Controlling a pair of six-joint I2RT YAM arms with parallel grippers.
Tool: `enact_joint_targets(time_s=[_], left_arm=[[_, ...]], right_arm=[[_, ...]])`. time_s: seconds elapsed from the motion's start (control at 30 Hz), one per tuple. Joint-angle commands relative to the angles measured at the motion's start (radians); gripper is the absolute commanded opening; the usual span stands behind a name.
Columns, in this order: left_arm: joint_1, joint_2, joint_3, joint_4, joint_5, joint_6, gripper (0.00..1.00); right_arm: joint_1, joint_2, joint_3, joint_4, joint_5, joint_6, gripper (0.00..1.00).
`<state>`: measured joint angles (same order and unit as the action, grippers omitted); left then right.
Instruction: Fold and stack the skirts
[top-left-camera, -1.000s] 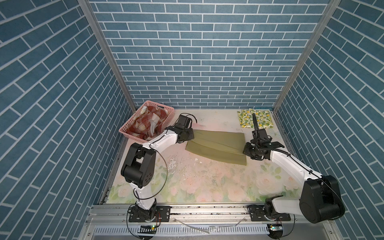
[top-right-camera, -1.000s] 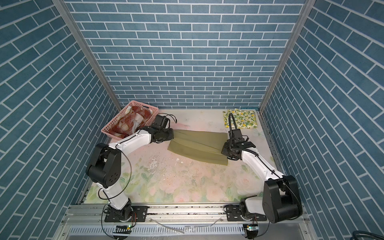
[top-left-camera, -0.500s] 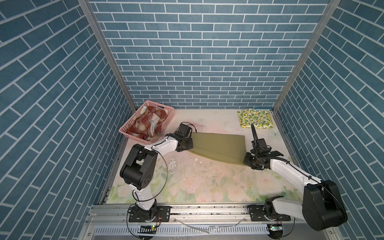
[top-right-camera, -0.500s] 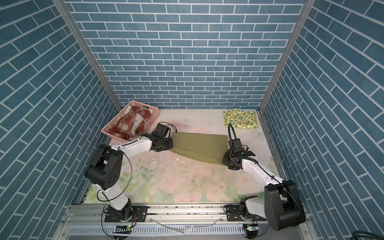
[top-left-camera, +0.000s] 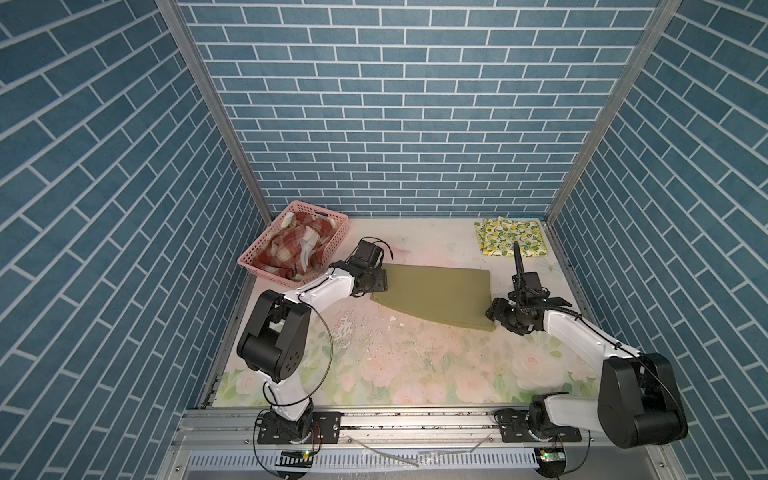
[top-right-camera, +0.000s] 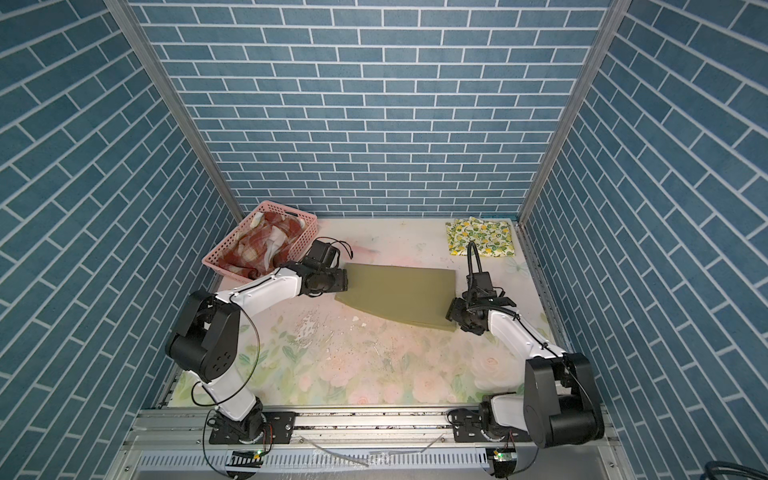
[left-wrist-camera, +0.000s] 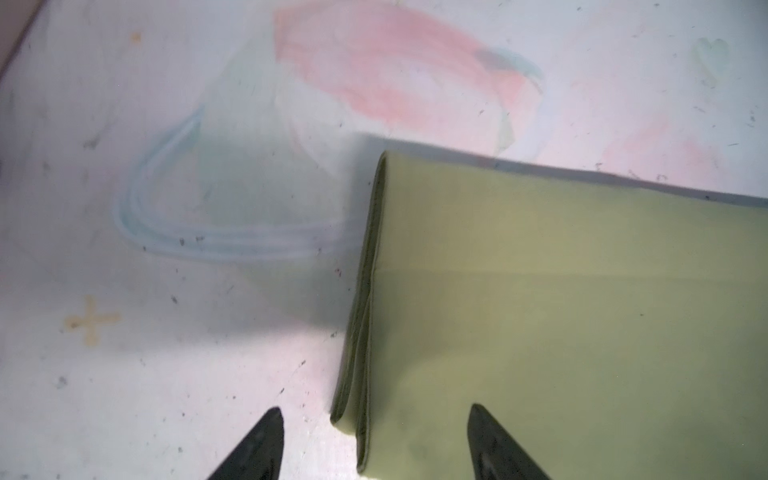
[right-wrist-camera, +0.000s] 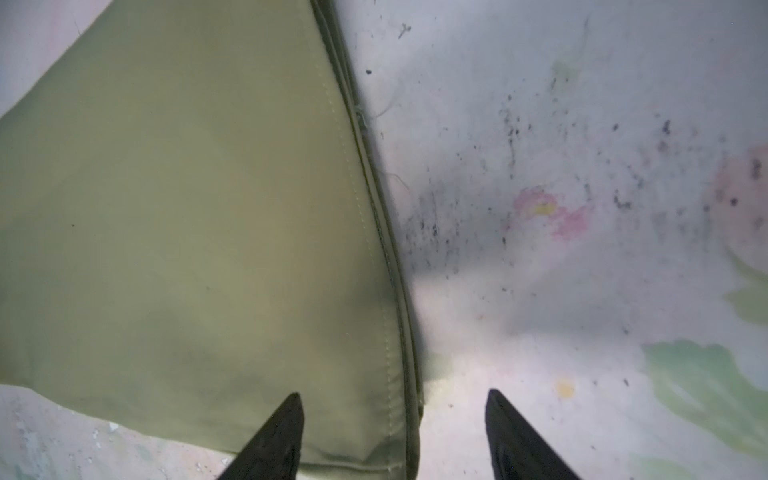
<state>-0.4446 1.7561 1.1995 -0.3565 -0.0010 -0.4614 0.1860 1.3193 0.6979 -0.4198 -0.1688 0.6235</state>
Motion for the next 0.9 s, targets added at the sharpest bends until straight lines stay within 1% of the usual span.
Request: enact_joint_targets(time_s=[0.0, 0.1, 0.17, 0.43, 0.53, 0.7, 0.8, 0.87], left_arm=[[0.016, 0.085, 0.079, -0.054, 0.031, 0.048, 0.74], [0.024, 0.161, 0.136, -0.077, 0.078, 0.062, 0.75], [0.026, 0.187, 0.153, -0.083, 0.086, 0.067, 0.75], [0.056, 0.275, 0.159, -0.079, 0.145, 0.080, 0.75], [0.058, 0.294, 0.157, -0.087, 0.175, 0.088, 0.72], [0.056, 0.312, 0.124, -0.113, 0.211, 0.093, 0.61], [0.053, 0.324, 0.102, -0.135, 0.188, 0.093, 0.47], [0.051, 0.341, 0.097, -0.146, 0.177, 0.092, 0.29]], right_arm=[[-0.017, 0.046, 0.026, 0.055, -0.066, 0.004, 0.70], [-0.023, 0.084, 0.027, 0.093, -0.085, 0.007, 0.70], [-0.023, 0.106, 0.035, 0.106, -0.089, 0.005, 0.70], [-0.025, 0.144, 0.051, 0.120, -0.080, -0.013, 0.68], [-0.025, 0.149, 0.051, 0.119, -0.076, -0.015, 0.68], [-0.024, 0.161, 0.055, 0.127, -0.075, -0.021, 0.67], [-0.025, 0.173, 0.055, 0.139, -0.075, -0.022, 0.67], [-0.024, 0.183, 0.053, 0.151, -0.076, -0.022, 0.67]])
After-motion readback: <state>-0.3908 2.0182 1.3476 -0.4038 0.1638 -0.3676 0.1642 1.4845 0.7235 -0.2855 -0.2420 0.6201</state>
